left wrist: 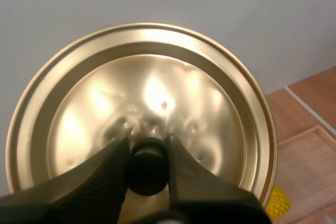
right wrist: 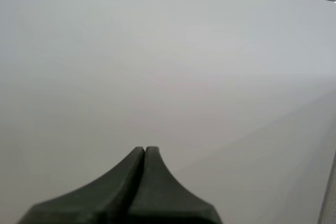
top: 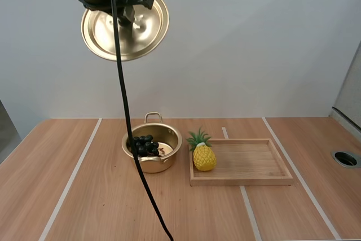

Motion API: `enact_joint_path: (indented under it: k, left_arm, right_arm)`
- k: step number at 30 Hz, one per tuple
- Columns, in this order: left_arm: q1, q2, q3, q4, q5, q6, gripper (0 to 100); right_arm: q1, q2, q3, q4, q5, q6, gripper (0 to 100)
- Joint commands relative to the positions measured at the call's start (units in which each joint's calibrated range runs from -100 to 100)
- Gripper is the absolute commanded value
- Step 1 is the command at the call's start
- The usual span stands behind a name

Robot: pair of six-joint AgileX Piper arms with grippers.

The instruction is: Open the pot, put the grape inside, and close it

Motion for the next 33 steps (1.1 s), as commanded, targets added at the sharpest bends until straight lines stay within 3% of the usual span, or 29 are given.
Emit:
enact_joint_path:
  k: [1, 12, 33]
  left_arm:
    - [0.15, 0.1, 4.29, -2.28, -1.75, 0.84, 0]
    - [0.15, 4.54, 17.24, -4.62, -4.17, 0.64, 0]
    - [-0.33, 20.32, 18.53, -1.35, -1.58, -1.16, 0]
  right_arm:
    - [-0.18, -0.45, -0.26, -0.36, -1.68, -0.05, 0]
    - [-0.18, -0.45, -0.26, -0.36, -1.68, -0.05, 0]
    - [-0.18, -0.34, -0.26, -0.48, -1.68, -0.05, 0]
